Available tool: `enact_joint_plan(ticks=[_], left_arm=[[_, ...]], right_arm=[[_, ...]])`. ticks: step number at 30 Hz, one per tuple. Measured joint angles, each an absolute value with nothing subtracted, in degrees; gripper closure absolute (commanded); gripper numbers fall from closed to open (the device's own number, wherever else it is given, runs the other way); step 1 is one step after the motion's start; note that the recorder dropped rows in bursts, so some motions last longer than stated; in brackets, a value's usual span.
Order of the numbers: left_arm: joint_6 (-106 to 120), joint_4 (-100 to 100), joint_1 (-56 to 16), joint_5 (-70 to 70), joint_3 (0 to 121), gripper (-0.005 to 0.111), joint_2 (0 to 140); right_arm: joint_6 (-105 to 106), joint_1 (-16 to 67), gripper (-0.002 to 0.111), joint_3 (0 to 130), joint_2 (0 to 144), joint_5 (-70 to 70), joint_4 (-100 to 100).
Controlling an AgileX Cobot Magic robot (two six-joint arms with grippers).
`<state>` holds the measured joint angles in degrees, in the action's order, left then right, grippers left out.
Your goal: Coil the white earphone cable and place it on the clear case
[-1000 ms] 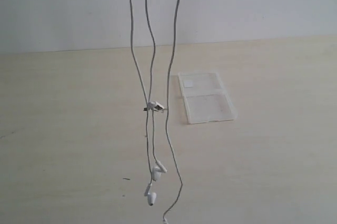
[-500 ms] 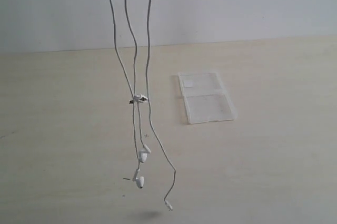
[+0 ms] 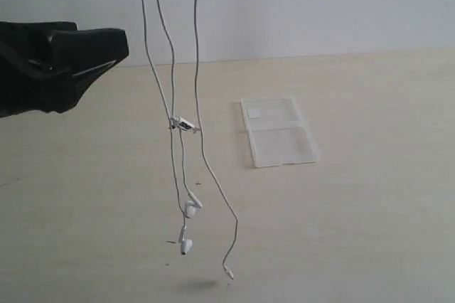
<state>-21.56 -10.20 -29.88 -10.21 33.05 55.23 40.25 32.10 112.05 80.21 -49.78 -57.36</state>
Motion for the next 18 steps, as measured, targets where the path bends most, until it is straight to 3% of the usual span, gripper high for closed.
enact_joint_plan(ticks=[8, 14, 18], left_arm=[[-25.74, -17.62, -33.54, -16.48, 33.09, 0.037, 57.05], [-31.56, -22.84, -35.62, -6.87, 33.09, 0.037, 53.61], [-32.96, -23.05, -35.62, -8.61, 33.09, 0.037, 49.55]], right_arm=[[40.25, 32.10, 0.108, 112.05, 80.71, -49.58, -57.47], [40.25, 32.10, 0.108, 112.05, 80.71, -48.98, -55.30], [40.25, 32.10, 0.108, 112.05, 80.71, -48.17, -53.95]])
